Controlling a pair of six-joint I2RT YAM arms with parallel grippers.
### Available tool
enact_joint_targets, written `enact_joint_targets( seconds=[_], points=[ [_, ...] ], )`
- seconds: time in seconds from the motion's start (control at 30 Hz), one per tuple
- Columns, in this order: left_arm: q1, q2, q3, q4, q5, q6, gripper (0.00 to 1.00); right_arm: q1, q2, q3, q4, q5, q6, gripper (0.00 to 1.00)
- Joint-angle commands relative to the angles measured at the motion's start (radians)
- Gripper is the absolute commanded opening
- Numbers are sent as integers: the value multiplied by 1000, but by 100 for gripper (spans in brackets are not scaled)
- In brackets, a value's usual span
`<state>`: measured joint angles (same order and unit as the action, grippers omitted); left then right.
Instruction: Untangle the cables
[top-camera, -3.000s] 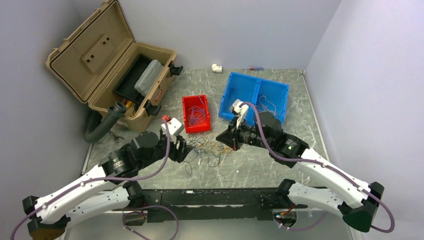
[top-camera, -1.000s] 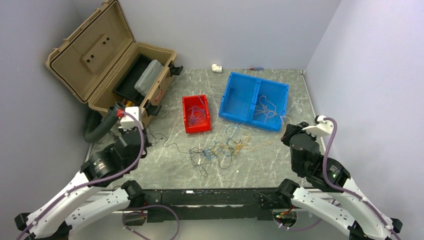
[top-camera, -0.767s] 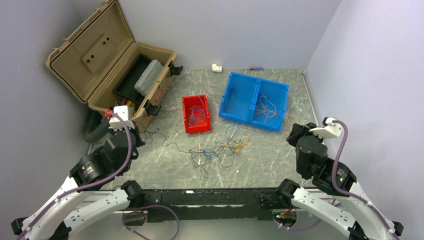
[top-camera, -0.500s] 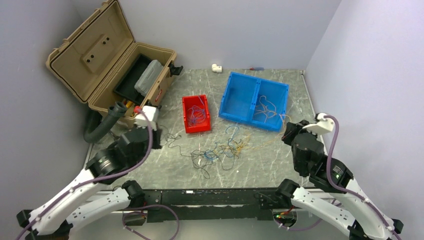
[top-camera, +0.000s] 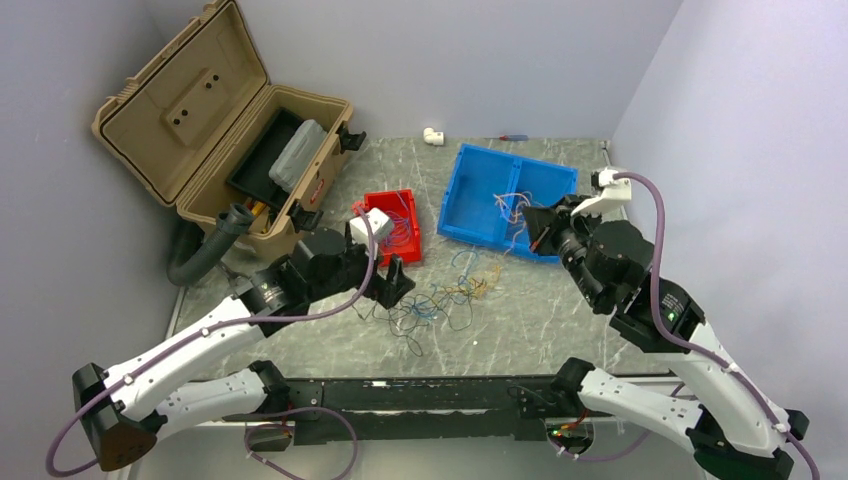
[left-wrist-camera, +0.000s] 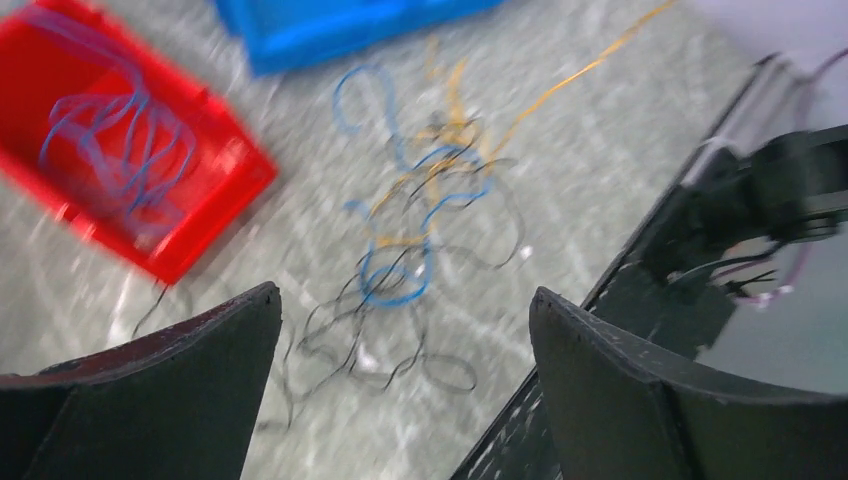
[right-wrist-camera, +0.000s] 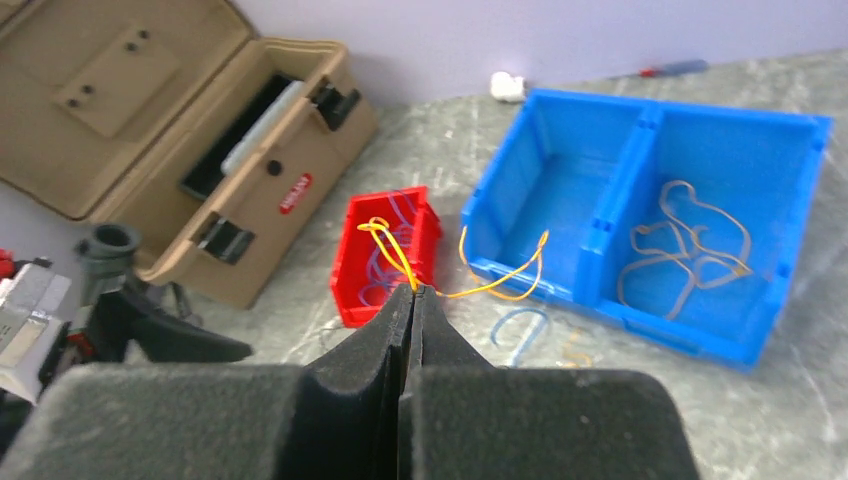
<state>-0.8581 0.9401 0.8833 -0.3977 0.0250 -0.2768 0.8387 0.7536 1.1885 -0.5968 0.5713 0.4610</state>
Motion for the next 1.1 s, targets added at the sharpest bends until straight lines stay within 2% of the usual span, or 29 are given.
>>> enact_joint_targets(
  seconds=[0.0, 0.17, 0.33, 0.5, 0.6, 0.77, 0.9, 1.07],
  points=[
    [-16, -20, -66, 366, 217, 37, 96, 2, 37, 78, 101, -110, -45, 0],
    [-49, 31, -121, 568, 271, 95, 92, 2, 92, 156, 103, -140, -37, 0],
    [-97, 188, -48, 582, 245, 126, 87, 3, 110, 189, 140, -168, -19, 0],
    [-108, 357, 18, 643, 178, 81, 83, 2, 114, 203, 172, -200, -2, 0],
    [-109, 479, 71, 694, 168, 35, 75, 2, 118, 217, 166, -195, 2, 0],
    [-110, 666, 117, 788, 201, -59, 53, 2, 114, 273, 187, -142, -27, 0],
    [-114, 780, 82, 887, 229, -145, 43, 1, 170, 459, 177, -43, -113, 0],
    [-126, 834, -11, 1002, 227, -211, 33, 1, 245, 685, 217, 72, -265, 0]
  ],
)
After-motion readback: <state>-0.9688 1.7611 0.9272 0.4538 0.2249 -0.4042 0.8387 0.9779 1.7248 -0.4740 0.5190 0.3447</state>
